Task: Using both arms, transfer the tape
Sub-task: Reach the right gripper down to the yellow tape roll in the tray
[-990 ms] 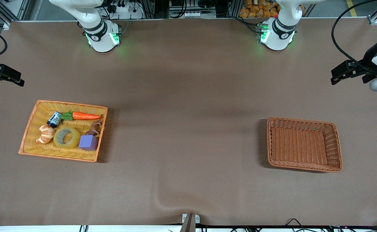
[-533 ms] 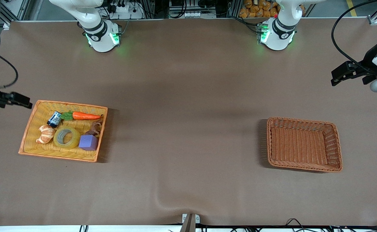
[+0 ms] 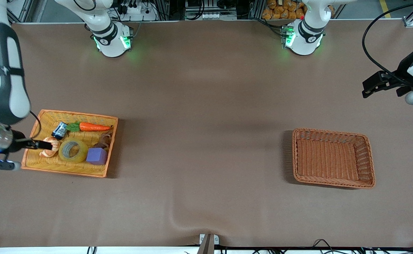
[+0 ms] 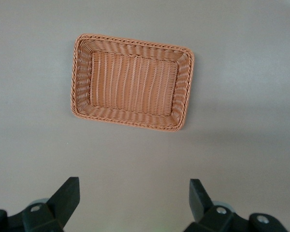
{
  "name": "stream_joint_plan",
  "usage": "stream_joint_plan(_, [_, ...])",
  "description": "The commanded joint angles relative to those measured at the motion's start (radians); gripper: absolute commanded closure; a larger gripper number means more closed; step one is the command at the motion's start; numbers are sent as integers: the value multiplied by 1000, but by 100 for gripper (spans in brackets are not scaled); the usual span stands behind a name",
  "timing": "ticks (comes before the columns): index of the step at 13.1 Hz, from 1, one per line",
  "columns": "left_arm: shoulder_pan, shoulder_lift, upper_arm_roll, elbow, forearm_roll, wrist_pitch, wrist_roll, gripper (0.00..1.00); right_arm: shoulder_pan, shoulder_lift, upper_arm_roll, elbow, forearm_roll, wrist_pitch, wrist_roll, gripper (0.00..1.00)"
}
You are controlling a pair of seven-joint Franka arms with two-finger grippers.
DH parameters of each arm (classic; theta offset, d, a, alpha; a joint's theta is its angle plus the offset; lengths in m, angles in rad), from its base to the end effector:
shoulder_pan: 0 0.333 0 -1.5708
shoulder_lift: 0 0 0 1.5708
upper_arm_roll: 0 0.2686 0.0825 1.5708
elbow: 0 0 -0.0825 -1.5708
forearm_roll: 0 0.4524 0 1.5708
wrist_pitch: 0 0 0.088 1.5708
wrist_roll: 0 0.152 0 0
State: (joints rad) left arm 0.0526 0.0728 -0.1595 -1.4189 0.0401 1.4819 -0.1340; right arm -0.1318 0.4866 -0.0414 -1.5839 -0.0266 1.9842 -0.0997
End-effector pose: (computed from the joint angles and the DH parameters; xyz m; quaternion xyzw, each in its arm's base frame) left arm 0.6299 -0.0583 0.5606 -0.9998 -0.0154 0.0027 0.0146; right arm 0.6989 -0.1237 0.2288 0.9984 -0.0289 -0.0455 0.0157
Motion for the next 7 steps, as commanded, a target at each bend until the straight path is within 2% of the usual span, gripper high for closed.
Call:
stream_joint_plan(1, [6, 7, -3, 14, -19, 3, -4, 0, -14, 75, 11, 27, -6, 45, -69, 0])
stream_joint_plan(4, [4, 12, -3, 14, -19, 5, -4, 0, -12, 110, 9, 19, -6, 54, -74, 0])
stream_joint_plan(7, [3, 13, -3, 14, -19, 11, -4, 0, -12, 153, 11, 12, -4, 136, -75, 0])
